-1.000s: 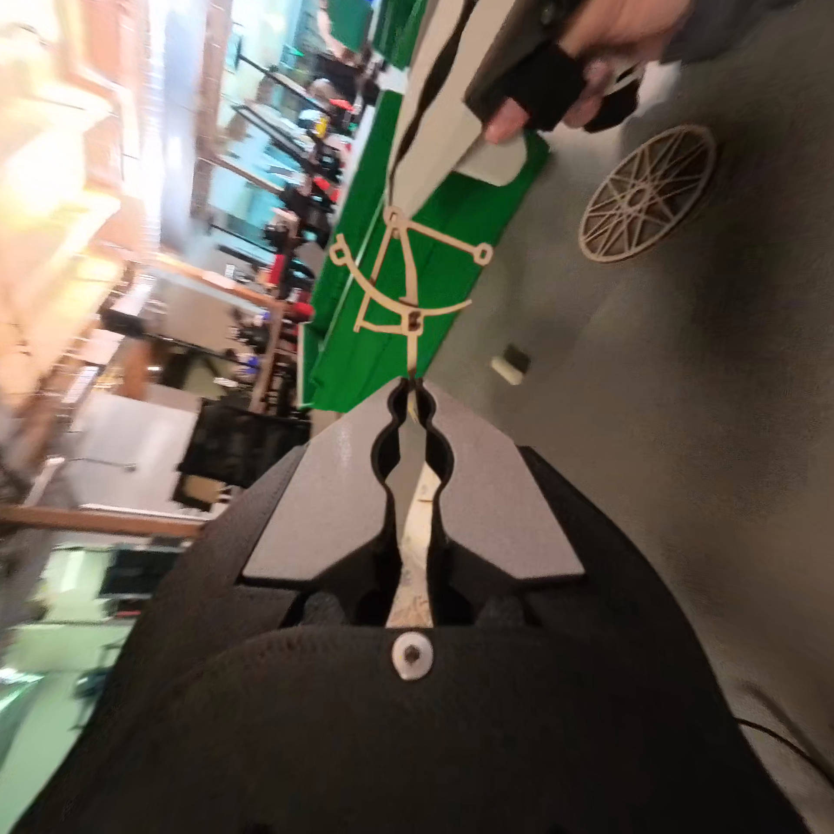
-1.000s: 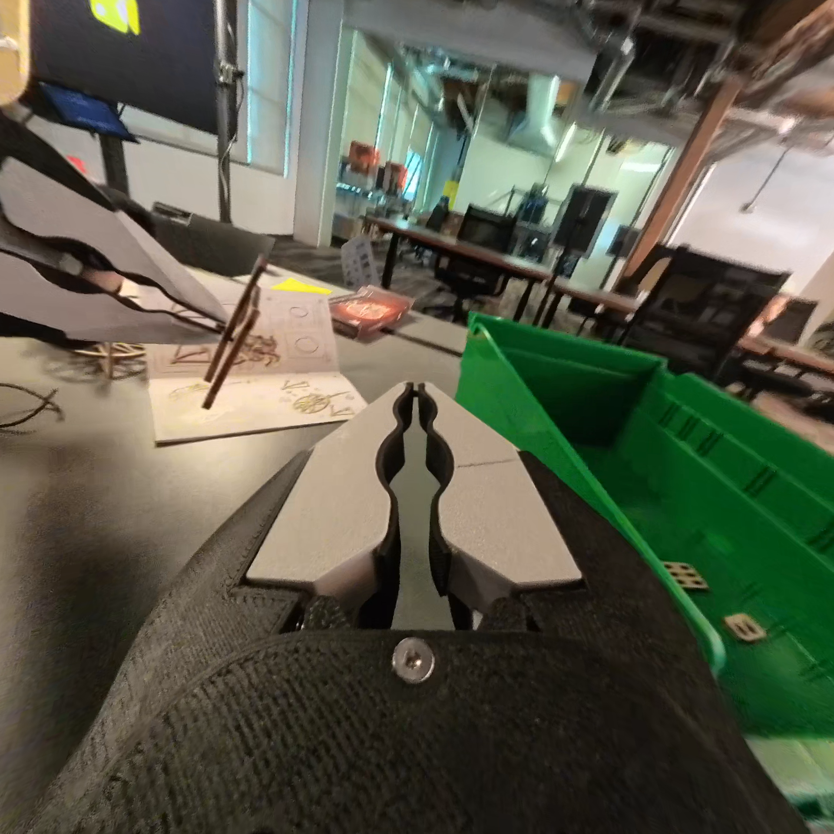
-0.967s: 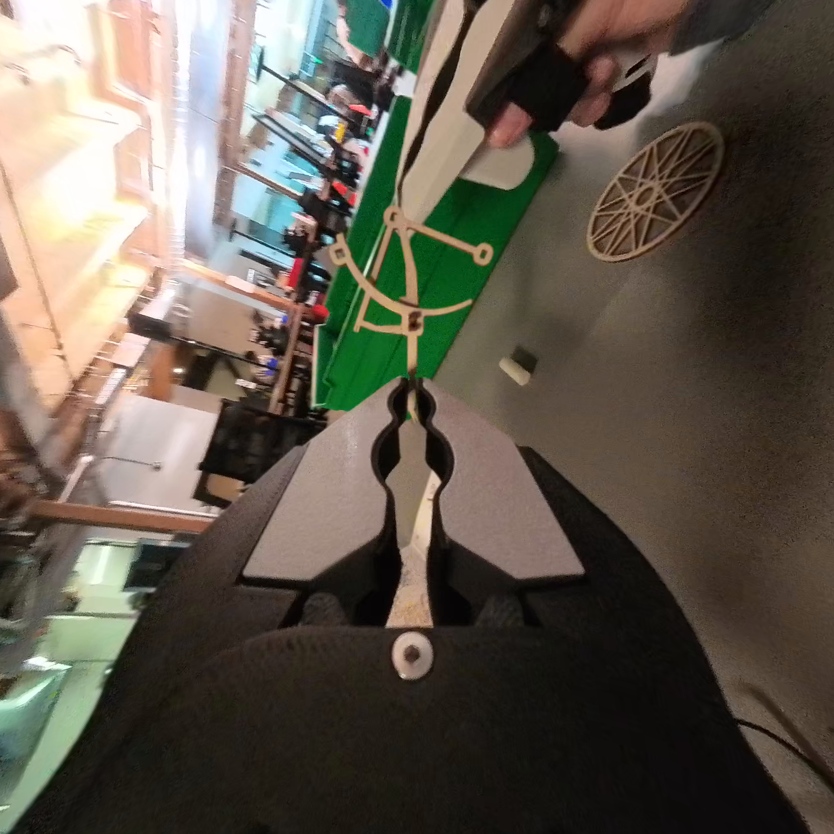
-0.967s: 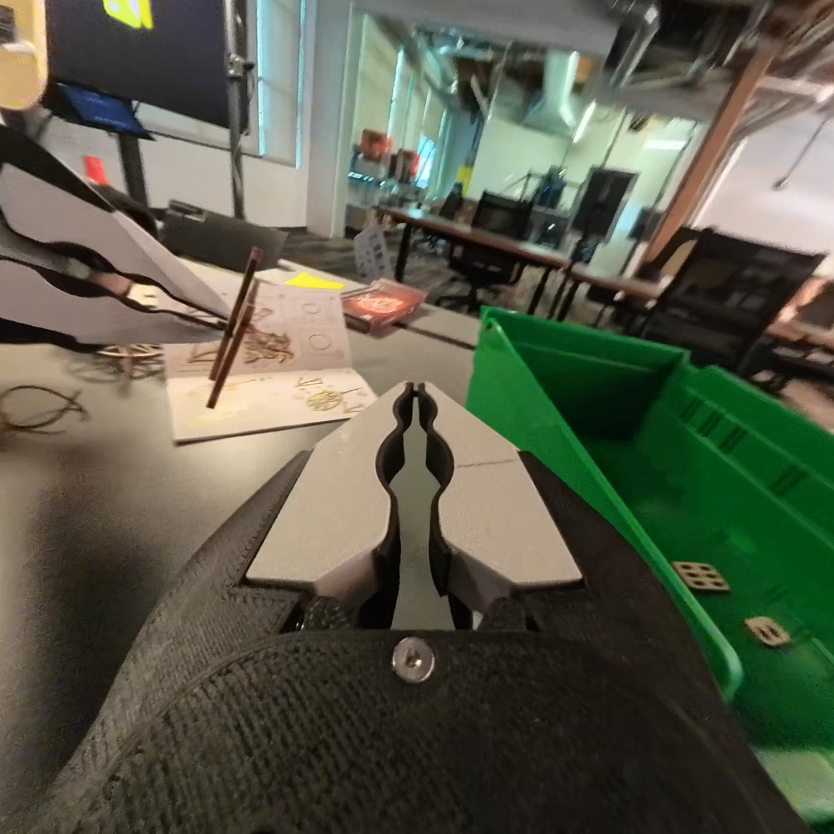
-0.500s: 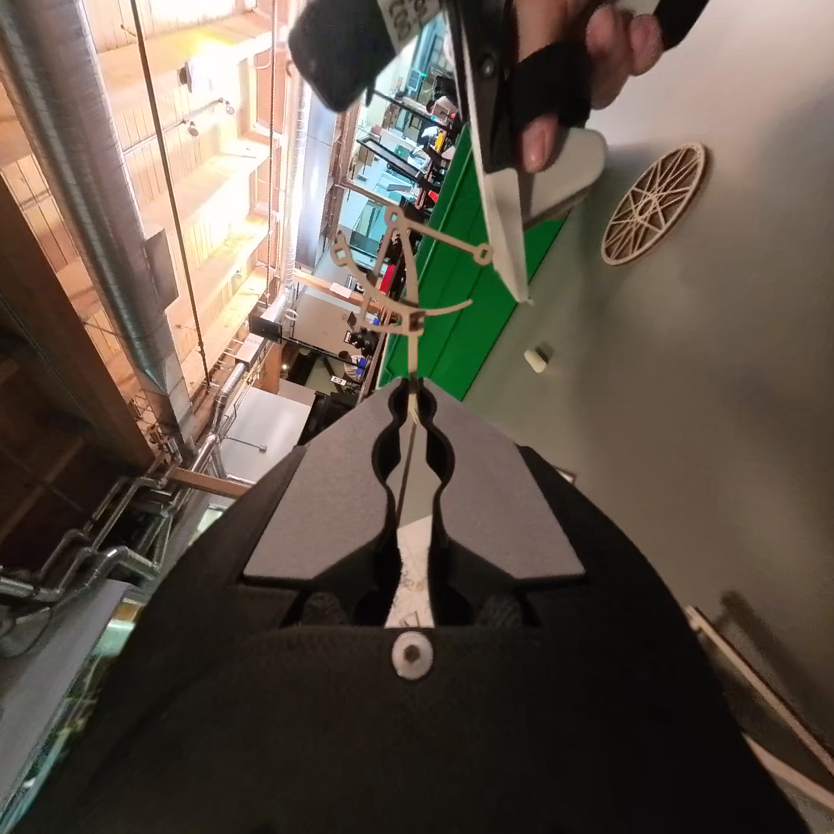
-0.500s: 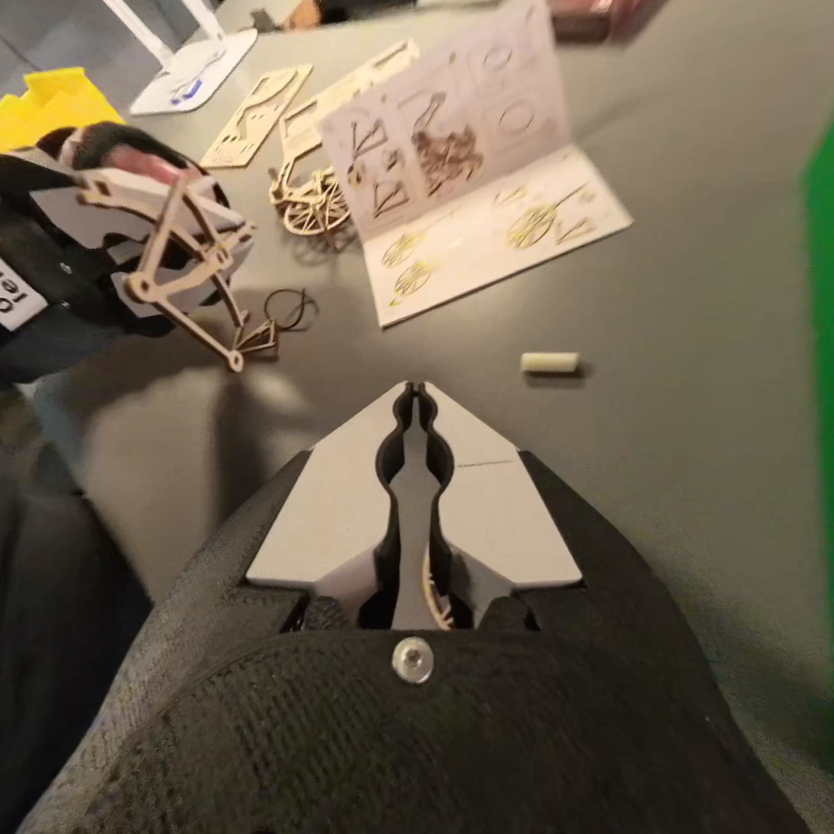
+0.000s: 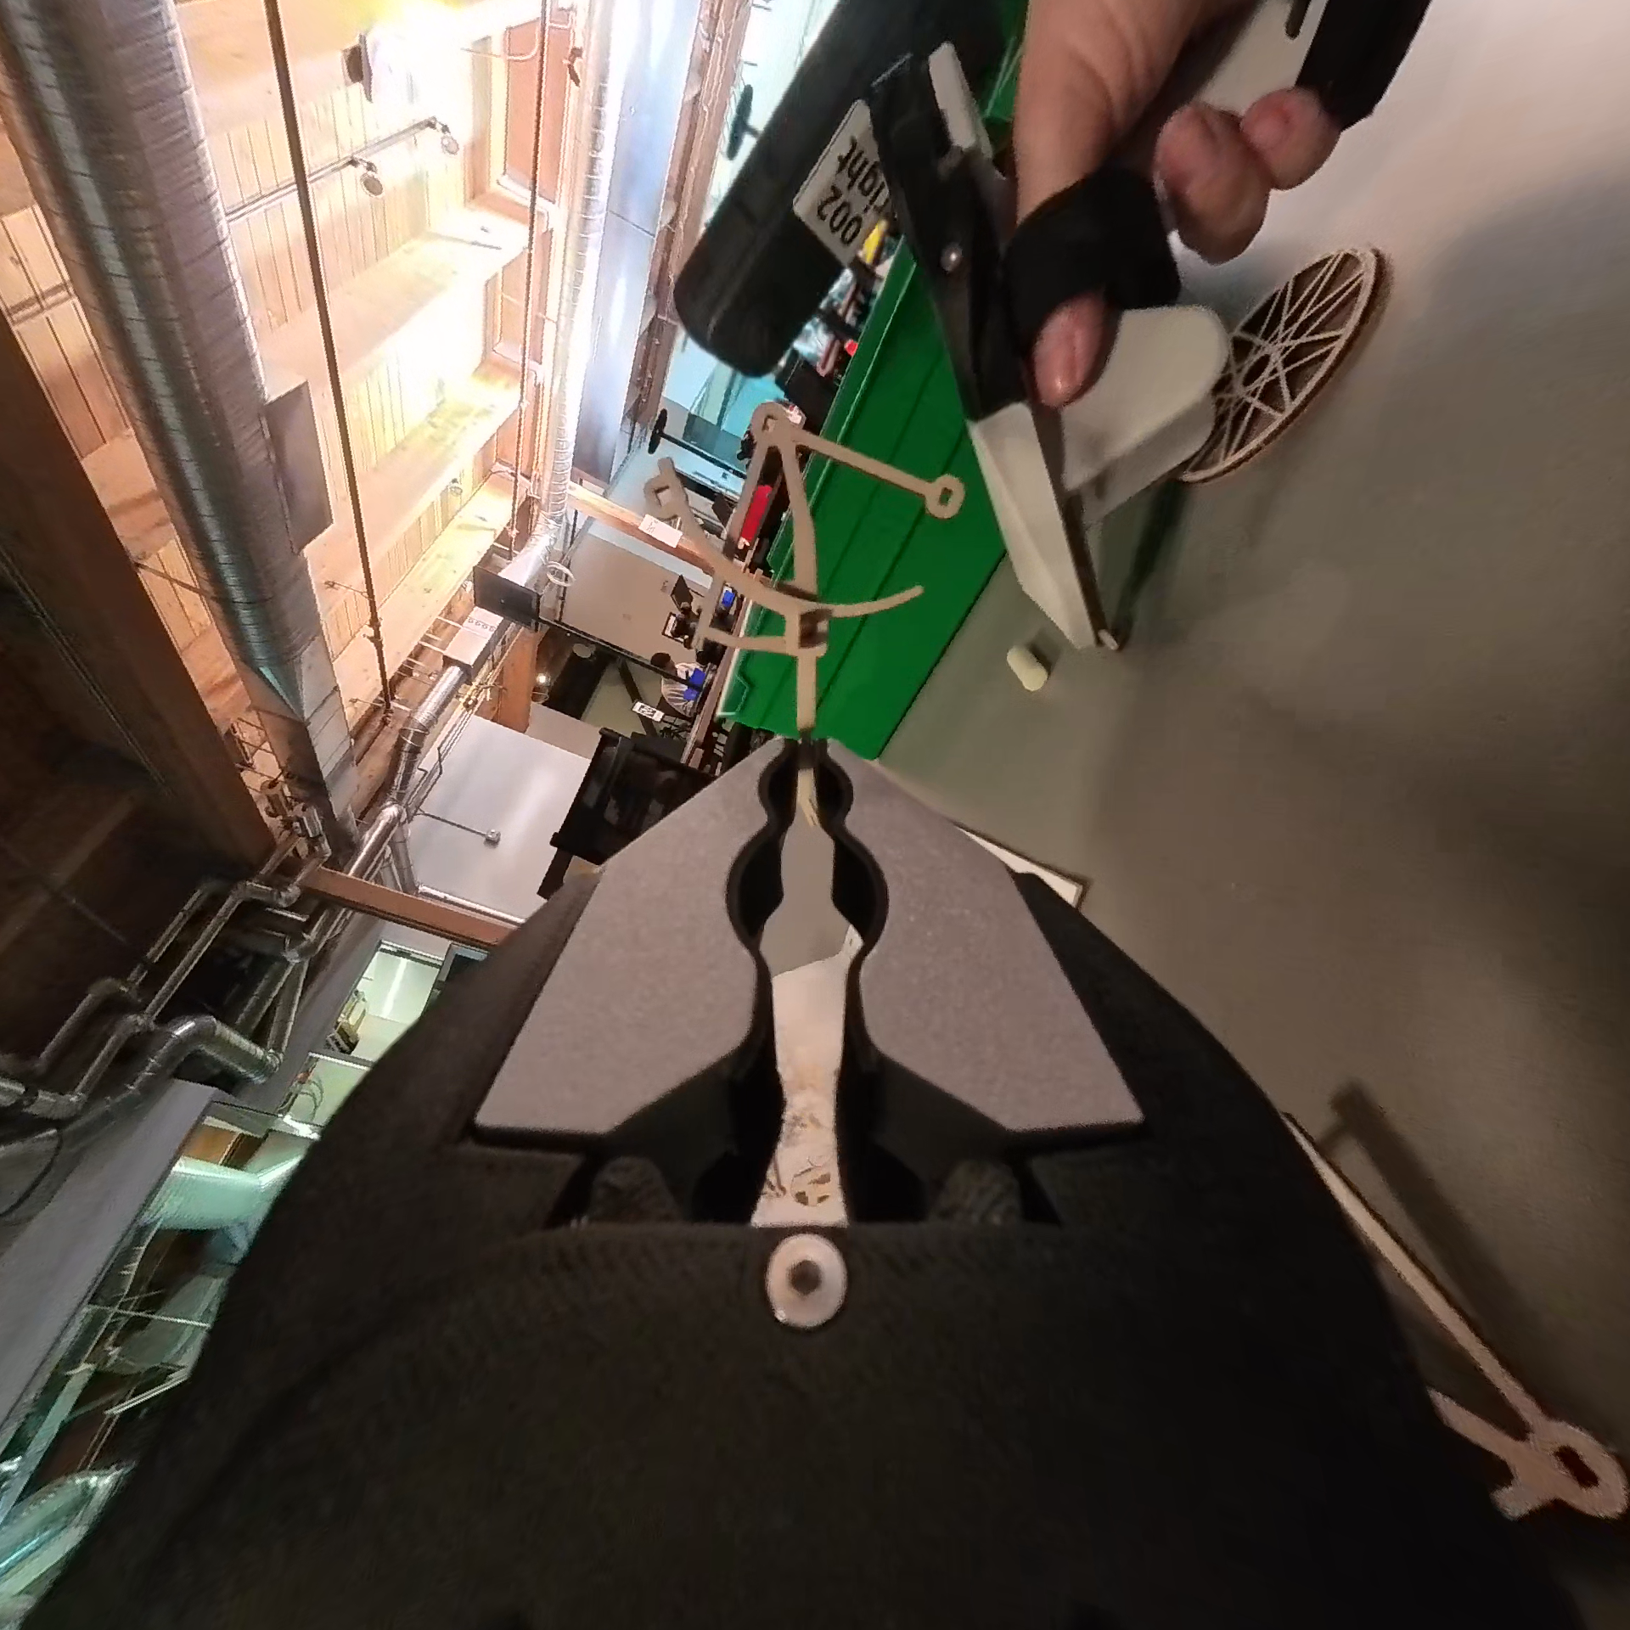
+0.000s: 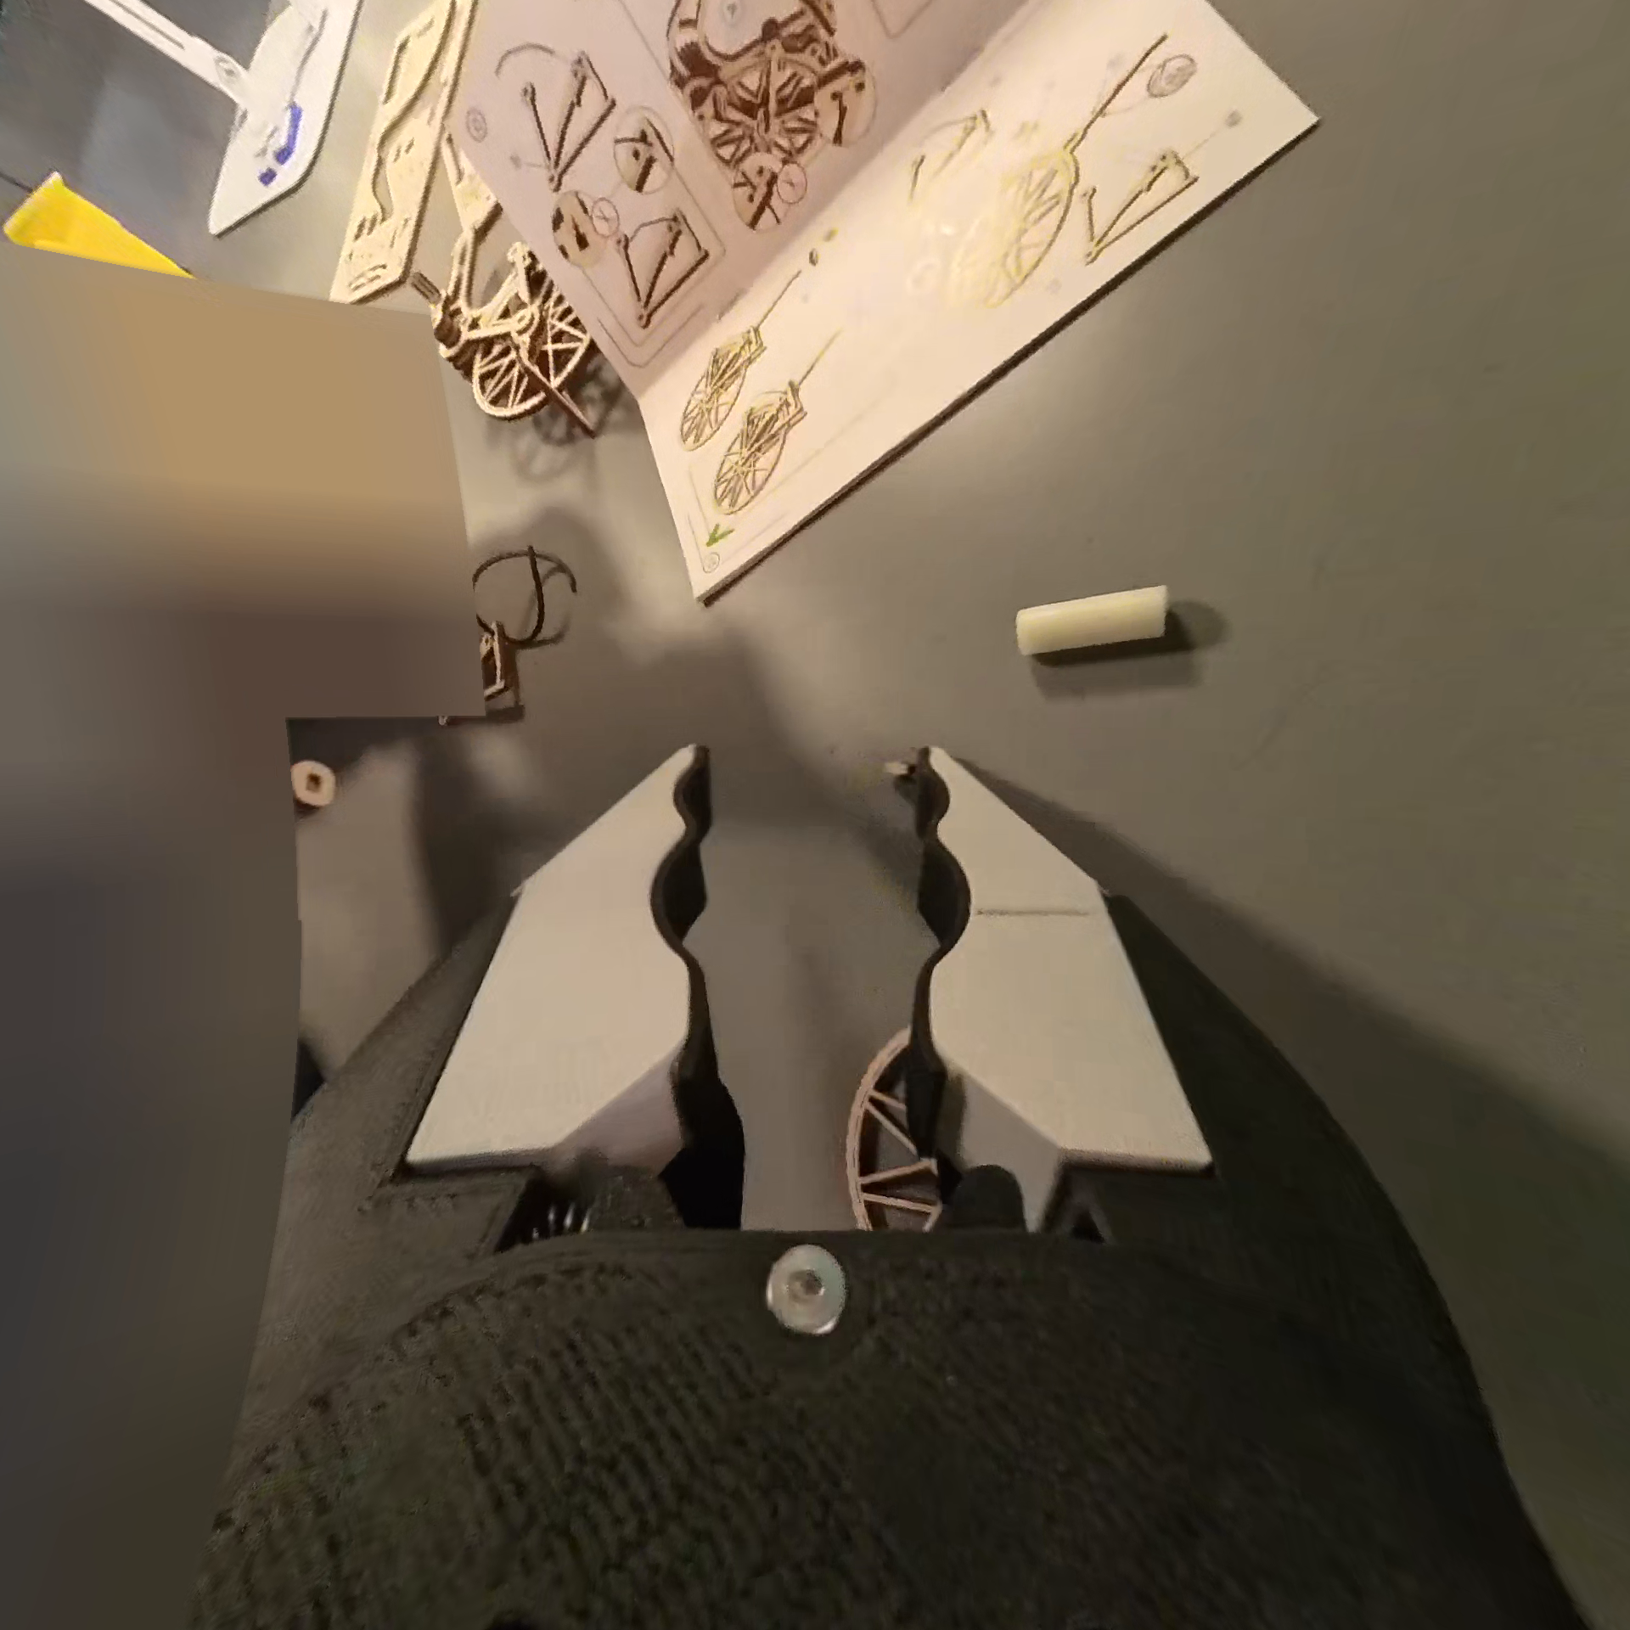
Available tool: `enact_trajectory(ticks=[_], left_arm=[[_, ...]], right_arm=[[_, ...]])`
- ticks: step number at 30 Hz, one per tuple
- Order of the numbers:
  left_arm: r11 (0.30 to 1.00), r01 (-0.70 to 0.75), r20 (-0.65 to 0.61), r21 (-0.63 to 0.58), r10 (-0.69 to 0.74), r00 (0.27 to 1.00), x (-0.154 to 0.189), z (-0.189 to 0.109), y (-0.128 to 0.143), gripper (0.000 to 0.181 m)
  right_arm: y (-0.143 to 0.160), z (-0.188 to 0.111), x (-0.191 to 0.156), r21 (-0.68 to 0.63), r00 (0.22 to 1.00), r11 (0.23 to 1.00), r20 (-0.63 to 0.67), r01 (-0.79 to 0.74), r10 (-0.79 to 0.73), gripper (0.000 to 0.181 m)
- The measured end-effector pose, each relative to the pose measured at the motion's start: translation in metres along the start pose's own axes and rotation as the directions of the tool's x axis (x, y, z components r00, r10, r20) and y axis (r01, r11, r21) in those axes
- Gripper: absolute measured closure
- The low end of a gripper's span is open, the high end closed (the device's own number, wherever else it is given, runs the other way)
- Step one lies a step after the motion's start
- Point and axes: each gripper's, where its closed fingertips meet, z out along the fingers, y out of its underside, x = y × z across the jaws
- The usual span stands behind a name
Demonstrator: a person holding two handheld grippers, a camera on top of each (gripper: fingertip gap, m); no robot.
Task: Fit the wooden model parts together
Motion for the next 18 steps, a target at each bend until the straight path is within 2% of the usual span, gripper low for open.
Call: enact_trajectory(ticks=[3, 4, 7, 9, 12, 15, 18], left_arm=[[1.000, 0.013, -0.001, 0.001, -0.013, 1.000, 0.001, 0.000, 0.001, 0.179], [1.000, 0.015, -0.002, 0.001, -0.015, 1.000, 0.001, -0.001, 0.002, 0.179], [1.000, 0.024, -0.007, 0.002, -0.023, 1.000, 0.002, -0.001, 0.003, 0.179], [1.000, 0.029, -0.009, 0.001, -0.029, 1.000, 0.003, -0.001, 0.004, 0.179], [0.999, 0.041, -0.006, 0.003, -0.041, 0.999, 0.003, -0.001, 0.006, 0.179], [0.998, 0.063, 0.003, 0.008, -0.063, 0.998, 0.000, -0.002, 0.005, 0.179], [0.998, 0.070, 0.012, 0.007, -0.070, 0.997, -0.002, -0.002, 0.006, 0.179]], right_arm=[[-0.002, -0.005, -0.002, 0.021, 1.000, 1.000, 0.018, -0.008, 0.008, 0.121], [-0.001, -0.006, -0.006, 0.022, 0.999, 0.999, 0.027, 0.033, -0.034, 0.115], [0.003, -0.006, -0.010, 0.005, 0.965, 0.966, -0.040, 0.259, -0.259, 0.108], [0.018, -0.003, -0.007, -0.096, 0.911, 0.913, -0.084, 0.396, -0.404, 0.108], [0.026, -0.001, -0.008, -0.168, 0.851, 0.856, -0.124, 0.490, -0.511, 0.104], [0.023, 0.002, -0.017, -0.102, 0.891, 0.892, -0.080, 0.439, -0.448, 0.094], [-0.004, -0.010, -0.051, 0.172, 0.895, 0.880, -0.014, 0.442, -0.446, 0.098]])
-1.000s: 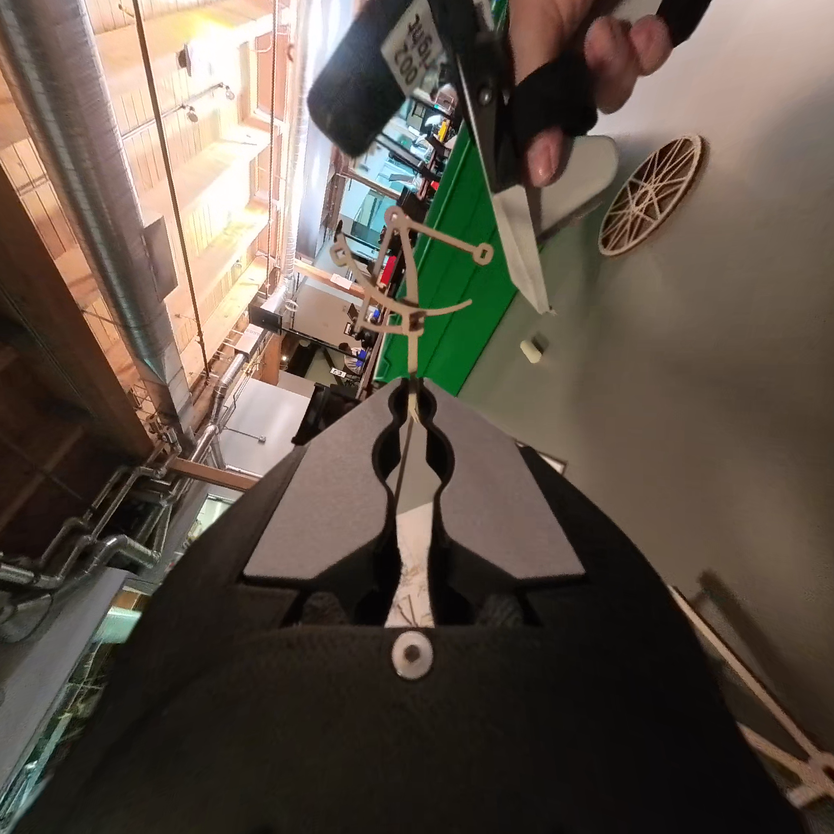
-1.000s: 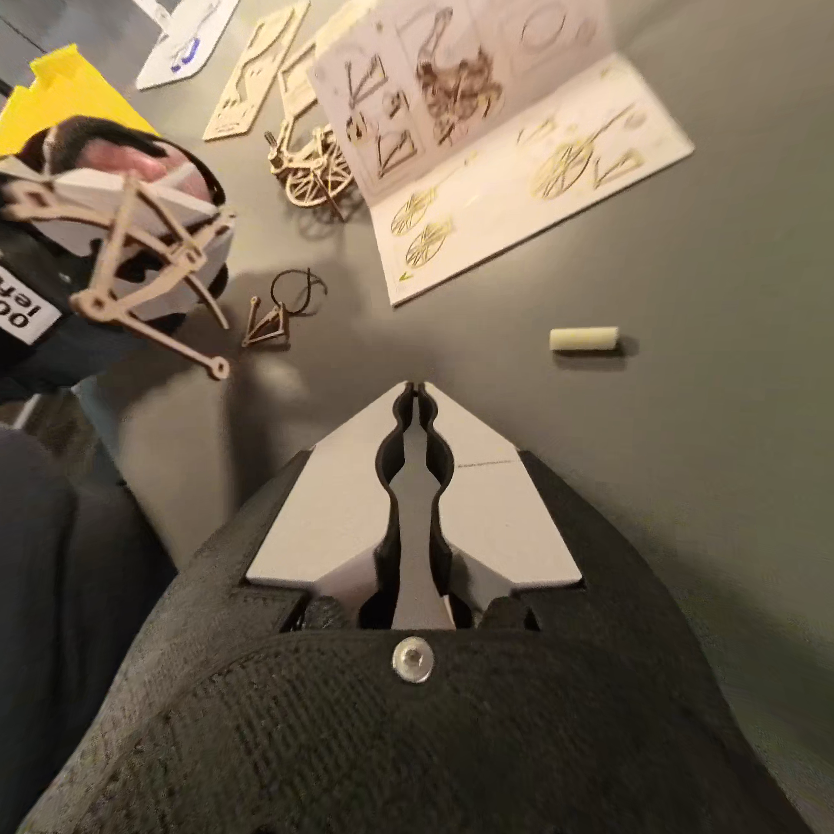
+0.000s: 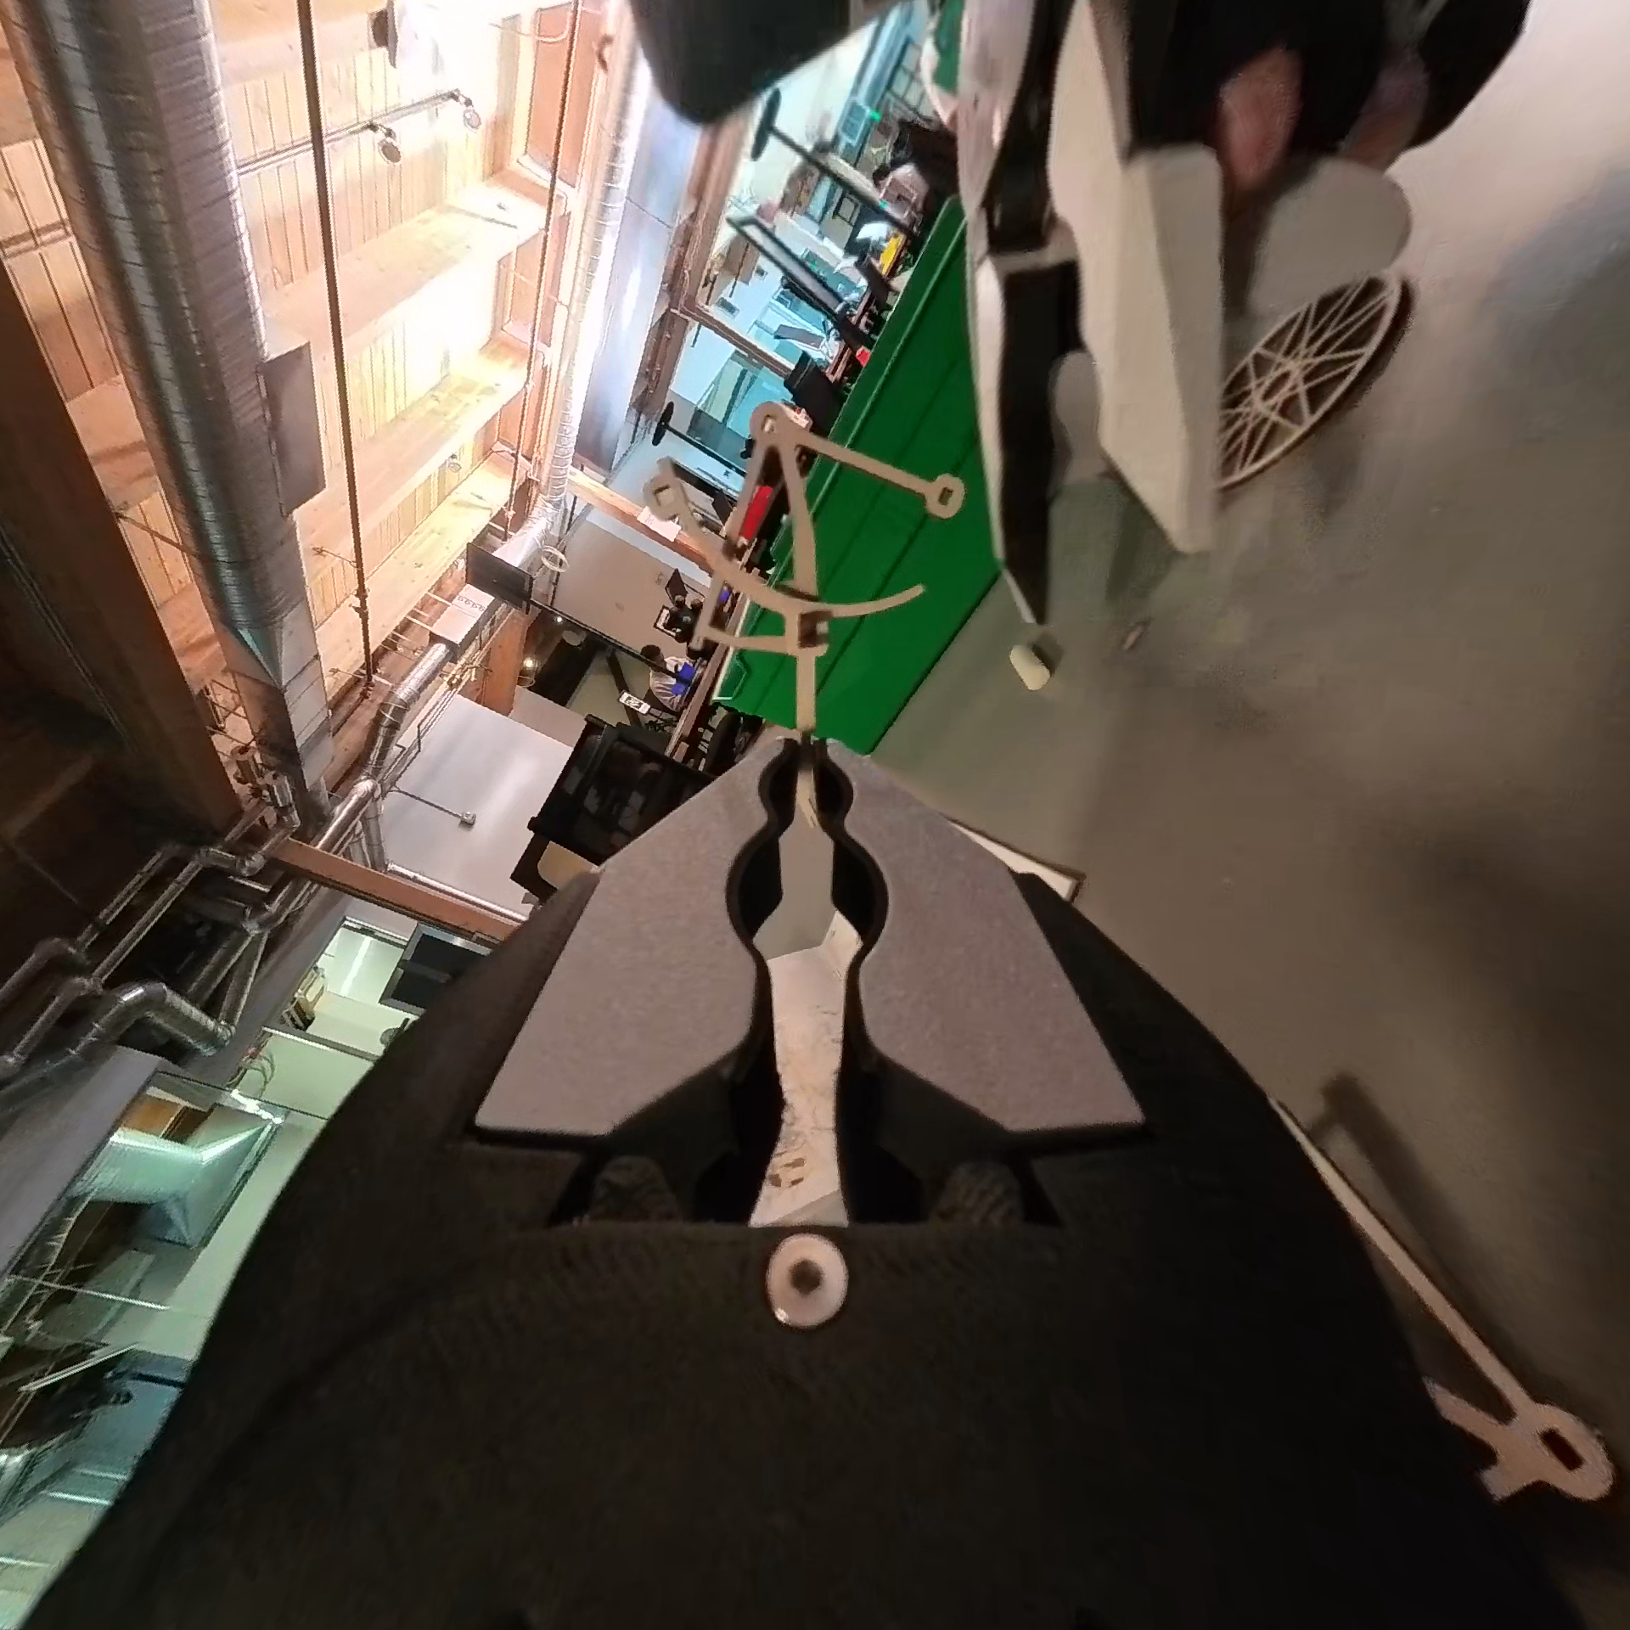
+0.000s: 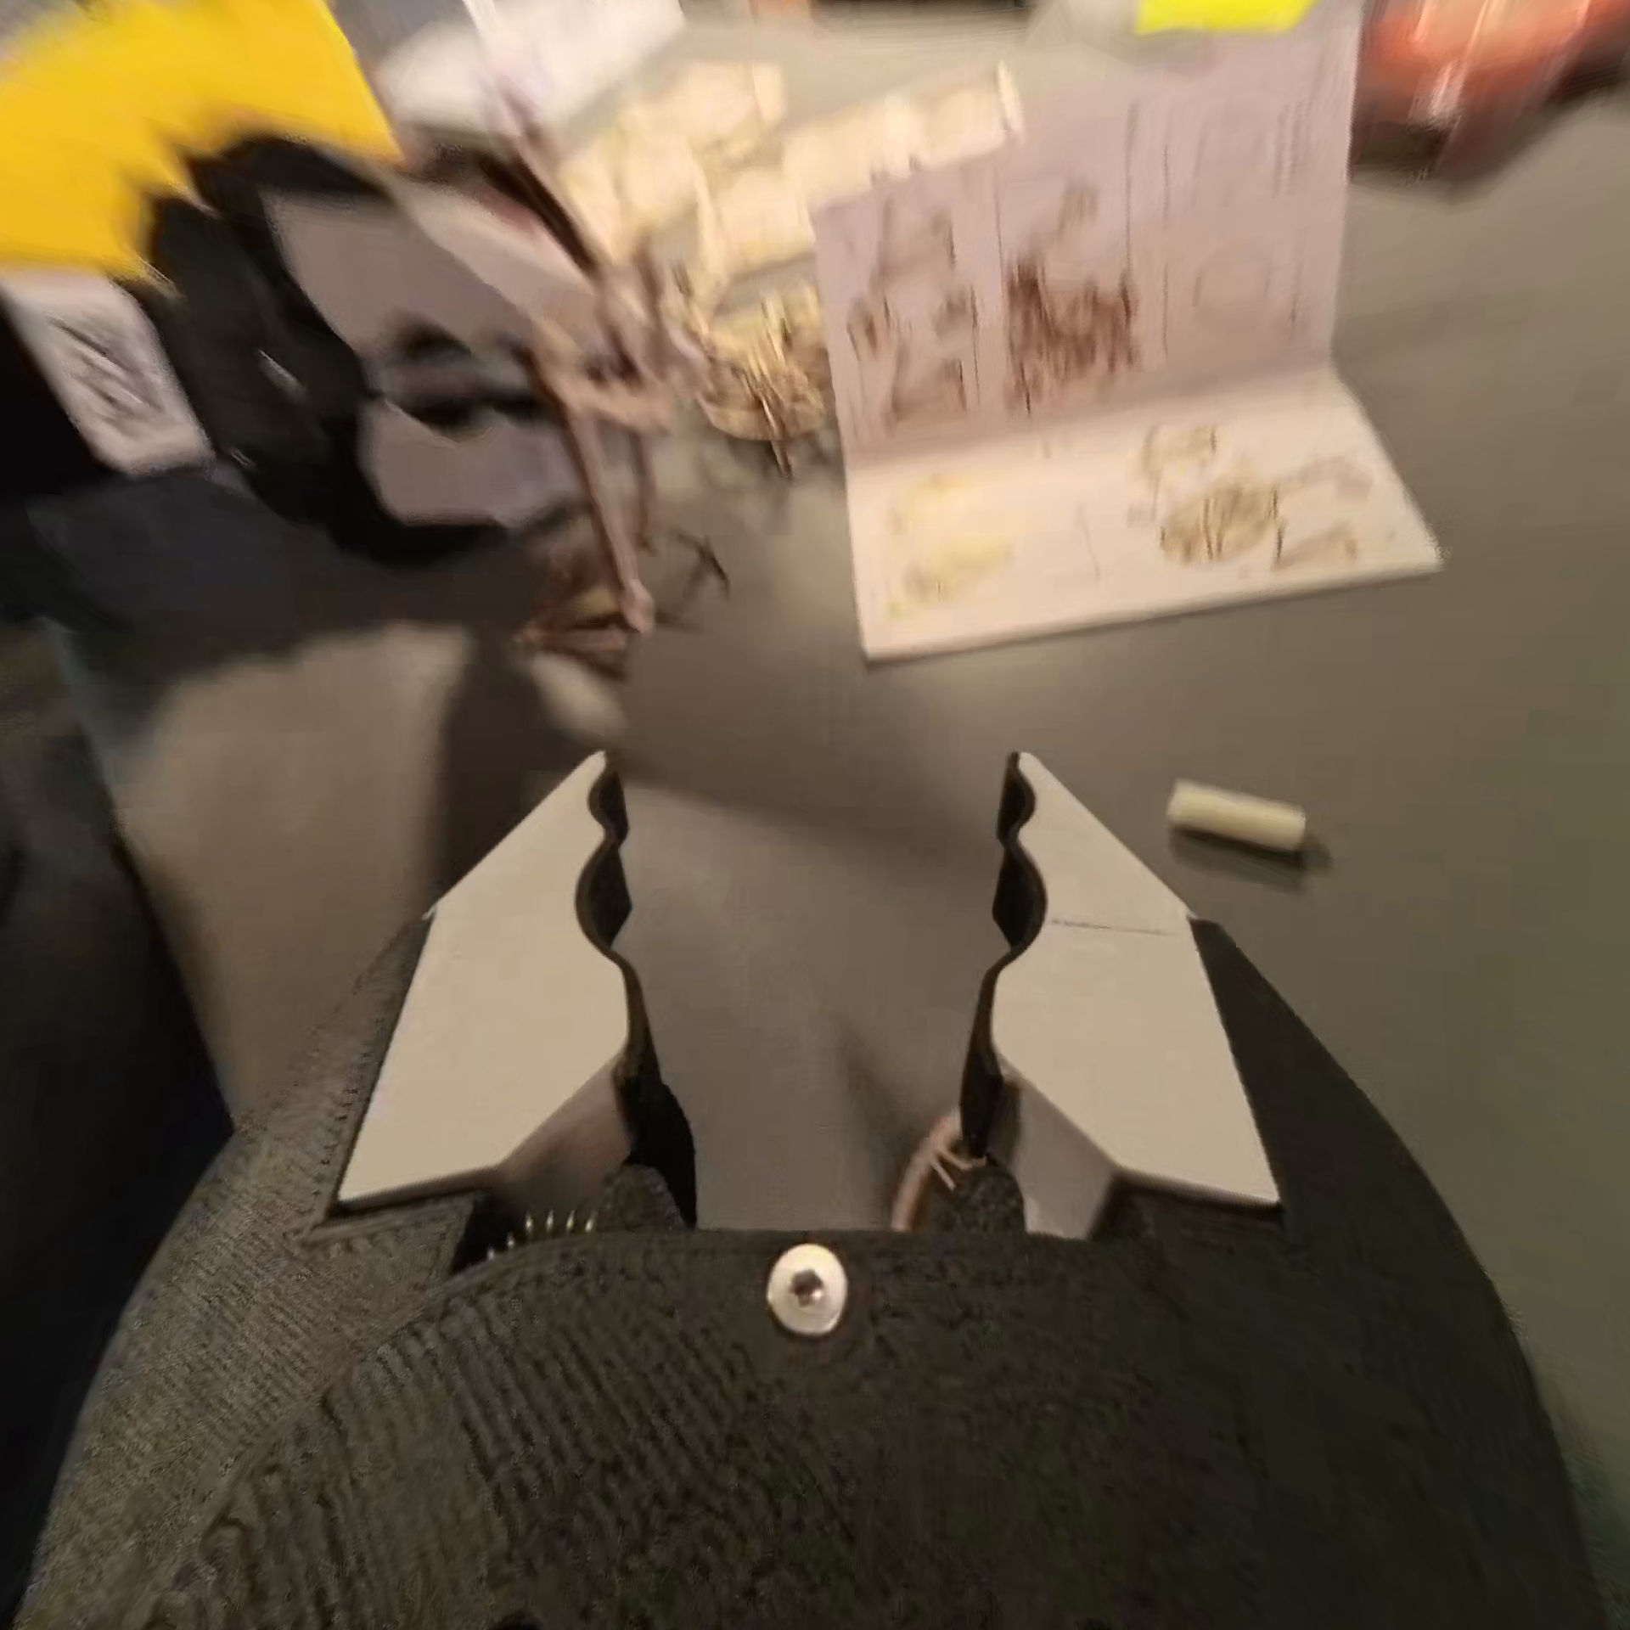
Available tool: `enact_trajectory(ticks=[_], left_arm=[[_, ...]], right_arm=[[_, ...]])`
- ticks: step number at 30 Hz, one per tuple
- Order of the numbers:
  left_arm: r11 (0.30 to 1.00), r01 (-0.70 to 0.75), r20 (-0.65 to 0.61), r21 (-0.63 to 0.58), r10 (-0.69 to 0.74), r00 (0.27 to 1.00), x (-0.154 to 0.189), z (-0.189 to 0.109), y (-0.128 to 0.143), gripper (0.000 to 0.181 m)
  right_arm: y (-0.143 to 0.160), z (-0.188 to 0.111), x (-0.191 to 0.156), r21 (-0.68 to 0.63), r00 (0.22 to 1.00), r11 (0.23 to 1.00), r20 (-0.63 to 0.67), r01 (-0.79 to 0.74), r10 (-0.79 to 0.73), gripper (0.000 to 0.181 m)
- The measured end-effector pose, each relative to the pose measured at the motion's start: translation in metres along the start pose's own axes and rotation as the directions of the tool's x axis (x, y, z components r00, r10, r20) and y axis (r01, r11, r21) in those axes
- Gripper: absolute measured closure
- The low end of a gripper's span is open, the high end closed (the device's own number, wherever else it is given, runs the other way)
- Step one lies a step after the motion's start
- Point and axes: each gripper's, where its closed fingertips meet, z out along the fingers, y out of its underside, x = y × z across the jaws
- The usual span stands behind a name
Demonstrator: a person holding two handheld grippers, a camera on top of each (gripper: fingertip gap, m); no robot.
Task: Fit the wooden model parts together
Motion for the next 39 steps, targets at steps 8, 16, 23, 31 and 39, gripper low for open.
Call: enact_trajectory(ticks=[8, 16, 23, 31, 39], left_arm=[[1.000, -0.027, -0.010, 0.002, 0.027, 1.000, 0.004, 0.001, 0.000, 0.179], [1.000, -0.013, 0.002, -0.009, 0.013, 1.000, 0.006, 0.003, 0.000, 0.143], [0.982, 0.126, 0.022, -0.138, -0.124, 0.992, -0.001, 0.008, 0.028, 0.133], [0.965, 0.214, 0.041, -0.155, -0.210, 0.977, -0.006, 0.008, 0.036, 0.140], [0.956, 0.254, 0.033, -0.149, -0.251, 0.967, -0.006, 0.008, 0.037, 0.143]], right_arm=[[-0.045, -0.013, -0.034, 0.333, 0.998, 0.943, 0.067, -0.031, 0.010, 0.164], [-0.046, -0.015, -0.028, 0.276, 0.973, 0.938, -0.153, 0.209, -0.171, 0.181], [0.004, -0.013, 0.002, -0.486, 0.339, 0.487, -0.363, 0.726, -0.868, 0.181], [0.036, 0.000, 0.010, -0.649, 0.157, 0.227, -0.165, 0.726, -0.974, 0.181], [0.041, 0.004, 0.009, -0.652, 0.173, 0.229, -0.151, 0.722, -0.973, 0.180]])
